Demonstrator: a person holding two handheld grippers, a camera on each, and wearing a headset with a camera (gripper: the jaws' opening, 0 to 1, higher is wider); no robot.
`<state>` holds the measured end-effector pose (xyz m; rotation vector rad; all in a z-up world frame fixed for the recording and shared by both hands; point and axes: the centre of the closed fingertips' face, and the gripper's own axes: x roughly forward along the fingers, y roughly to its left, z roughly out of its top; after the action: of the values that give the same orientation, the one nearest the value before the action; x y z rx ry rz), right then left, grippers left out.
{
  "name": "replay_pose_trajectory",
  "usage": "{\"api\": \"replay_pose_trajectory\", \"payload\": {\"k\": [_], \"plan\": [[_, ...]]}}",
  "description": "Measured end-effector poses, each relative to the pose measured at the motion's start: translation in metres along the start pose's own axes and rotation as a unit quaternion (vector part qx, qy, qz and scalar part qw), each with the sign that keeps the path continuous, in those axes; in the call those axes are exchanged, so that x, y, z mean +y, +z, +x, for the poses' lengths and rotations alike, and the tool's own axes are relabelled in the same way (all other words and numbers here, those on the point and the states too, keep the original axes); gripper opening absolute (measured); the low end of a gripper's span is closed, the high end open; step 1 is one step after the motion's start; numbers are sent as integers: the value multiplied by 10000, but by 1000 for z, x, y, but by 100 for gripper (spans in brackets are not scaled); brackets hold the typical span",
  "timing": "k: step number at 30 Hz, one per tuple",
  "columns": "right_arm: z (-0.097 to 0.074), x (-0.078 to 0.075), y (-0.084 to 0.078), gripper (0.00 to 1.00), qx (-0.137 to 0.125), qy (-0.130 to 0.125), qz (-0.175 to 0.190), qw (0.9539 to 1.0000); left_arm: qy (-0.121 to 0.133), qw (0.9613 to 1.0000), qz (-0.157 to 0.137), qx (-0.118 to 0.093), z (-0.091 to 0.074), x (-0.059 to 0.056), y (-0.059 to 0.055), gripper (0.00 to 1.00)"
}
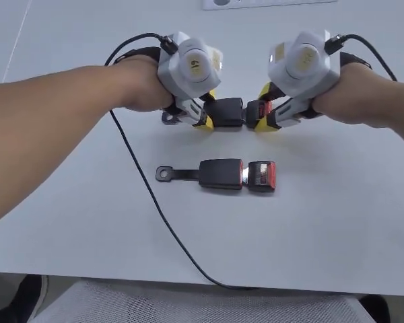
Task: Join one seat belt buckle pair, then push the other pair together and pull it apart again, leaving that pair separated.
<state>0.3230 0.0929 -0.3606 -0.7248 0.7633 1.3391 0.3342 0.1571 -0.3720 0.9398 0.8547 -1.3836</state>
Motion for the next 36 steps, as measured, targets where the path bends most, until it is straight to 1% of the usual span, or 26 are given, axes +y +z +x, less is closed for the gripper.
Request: {"api": "replay_pose_trajectory", "payload": {"k": [3, 7, 10, 11, 13, 14, 18, 21, 22, 23, 24, 33, 35, 36], "plan": [[-1, 1, -1, 31, 1, 9, 23, 10000, -31, 10000, 17, 19, 0, 0, 0, 30], [-2, 0, -6, 31, -44, 6, 124, 9999, -65, 9999, 81, 58, 1, 0, 0, 30], [-2, -1, -10, 32, -6, 38, 61, 10000, -55, 9999, 112, 60, 0, 0, 0, 30], [-3, -2, -14, 32, 56, 60, -14, 10000, -52, 9999, 107, 65, 0, 0, -1, 30], [-7, -5, -18, 32, 7, 91, 36, 10000, -40, 10000, 77, 48, 0, 0, -2, 30], [-7, -4, -17, 32, -34, 108, 65, 9999, -42, 9999, 90, 33, 0, 0, -1, 30], [-6, -3, -19, 32, 49, 81, -75, 9999, -64, 9999, 96, 62, 1, 0, -1, 30], [-13, -4, -30, 33, 75, 126, 13, 9999, -98, 9998, 103, 148, 2, 0, -1, 31], [-14, -4, -32, 33, 82, 124, 1, 9999, -123, 9997, 114, 201, 2, 0, 0, 31], [-17, -2, -38, 33, 157, 128, -21, 9998, -139, 9996, 123, 231, 2, 0, -1, 31], [-18, -1, -41, 33, 173, 123, -42, 9998, -149, 9995, 134, 246, 3, 0, -1, 31], [-43, 4, -77, 34, 373, -11, 89, 9993, -108, 9995, 101, 268, 3, -2, -2, 31], [-49, 6, -86, 34, 456, -36, 68, 9989, -92, 9995, 120, 264, 3, -2, -3, 31], [-54, 6, -93, 34, 565, -86, -15, 9984, -81, 9995, 121, 262, 3, -2, -3, 31]]}}
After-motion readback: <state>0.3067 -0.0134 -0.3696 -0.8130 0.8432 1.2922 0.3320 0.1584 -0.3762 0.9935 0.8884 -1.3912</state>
